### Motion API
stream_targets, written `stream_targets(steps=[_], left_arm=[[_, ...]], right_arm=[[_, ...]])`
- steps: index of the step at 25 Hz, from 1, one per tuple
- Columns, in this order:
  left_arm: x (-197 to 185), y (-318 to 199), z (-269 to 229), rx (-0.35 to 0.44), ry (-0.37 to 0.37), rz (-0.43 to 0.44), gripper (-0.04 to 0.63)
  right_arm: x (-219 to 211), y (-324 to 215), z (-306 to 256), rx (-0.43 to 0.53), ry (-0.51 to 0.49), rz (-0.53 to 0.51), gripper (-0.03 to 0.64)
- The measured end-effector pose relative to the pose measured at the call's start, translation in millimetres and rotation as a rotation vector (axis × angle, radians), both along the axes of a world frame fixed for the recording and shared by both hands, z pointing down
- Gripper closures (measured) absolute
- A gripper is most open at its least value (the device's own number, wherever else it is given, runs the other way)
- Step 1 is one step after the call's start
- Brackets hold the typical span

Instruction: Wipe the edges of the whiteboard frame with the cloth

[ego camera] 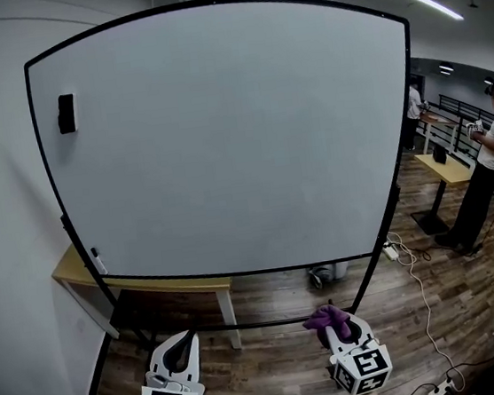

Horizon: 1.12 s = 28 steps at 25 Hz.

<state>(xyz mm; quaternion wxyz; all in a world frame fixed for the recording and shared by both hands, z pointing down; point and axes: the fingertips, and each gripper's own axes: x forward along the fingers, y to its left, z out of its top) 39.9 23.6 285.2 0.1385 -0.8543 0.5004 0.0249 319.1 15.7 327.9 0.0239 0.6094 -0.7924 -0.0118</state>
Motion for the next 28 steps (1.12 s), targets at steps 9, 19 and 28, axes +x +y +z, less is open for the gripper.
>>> stream_targets(steps=[9,19,28], left_arm=[[20,47,-3,0.000,0.010,-0.027,0.578],[33,89,-9,0.019,0.020,-0.073,0.578],[38,108,-8,0.019,0.029,-0.089,0.578]], right_arm=[[12,42,-7,0.013,-0.010,-0.053,0.555],[26,79,-5,0.010,-0.021,-0.087,0.555],[33,94,-5,0.016,-0.028,-0.101,0.555]])
